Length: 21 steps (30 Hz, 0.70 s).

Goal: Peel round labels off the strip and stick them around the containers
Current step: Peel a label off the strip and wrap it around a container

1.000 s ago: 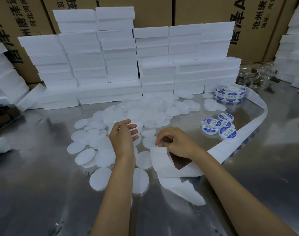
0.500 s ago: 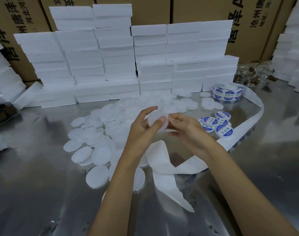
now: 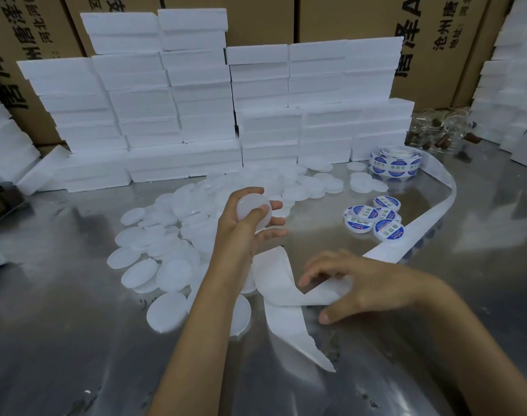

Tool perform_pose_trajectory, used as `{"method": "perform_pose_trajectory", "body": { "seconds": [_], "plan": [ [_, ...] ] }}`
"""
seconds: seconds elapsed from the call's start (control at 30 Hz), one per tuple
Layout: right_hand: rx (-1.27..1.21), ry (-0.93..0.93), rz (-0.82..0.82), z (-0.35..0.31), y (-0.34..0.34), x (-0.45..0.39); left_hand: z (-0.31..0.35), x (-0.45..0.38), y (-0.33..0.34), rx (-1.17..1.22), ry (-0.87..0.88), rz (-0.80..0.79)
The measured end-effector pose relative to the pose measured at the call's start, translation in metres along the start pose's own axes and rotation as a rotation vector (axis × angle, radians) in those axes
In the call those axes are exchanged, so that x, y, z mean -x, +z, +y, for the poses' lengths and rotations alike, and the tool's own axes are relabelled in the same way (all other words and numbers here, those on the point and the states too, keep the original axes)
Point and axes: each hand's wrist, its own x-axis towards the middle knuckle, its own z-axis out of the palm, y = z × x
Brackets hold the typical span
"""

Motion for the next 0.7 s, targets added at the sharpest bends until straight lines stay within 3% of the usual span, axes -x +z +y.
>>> {"method": "perform_pose_trajectory", "body": {
  "seconds": [0.07,0.13,0.27,0.47,0.7],
  "plan": [
    [-0.111,0.001,0.166,0.001,0.005,-0.007,0.002,0.001,-0.001,0.03,-0.002,-0.023],
    [-0.279,0.114,0.29,0.001,0.004,-0.01,0.004,0.002,0.001,0.012,0.001,-0.056],
    [-0.51,0.224,0.382,-0.001,0.007,-0.017,0.005,0.006,0.007,-0.015,0.06,-0.072],
    [-0.904,0.266,0.418,-0.005,0.018,-0.018,0.009,0.011,0.013,0.019,0.143,-0.048],
    [-0.966,0.253,0.381,-0.005,0.019,-0.015,0.006,0.01,0.016,-0.133,0.123,-0.055]
  ]
}}
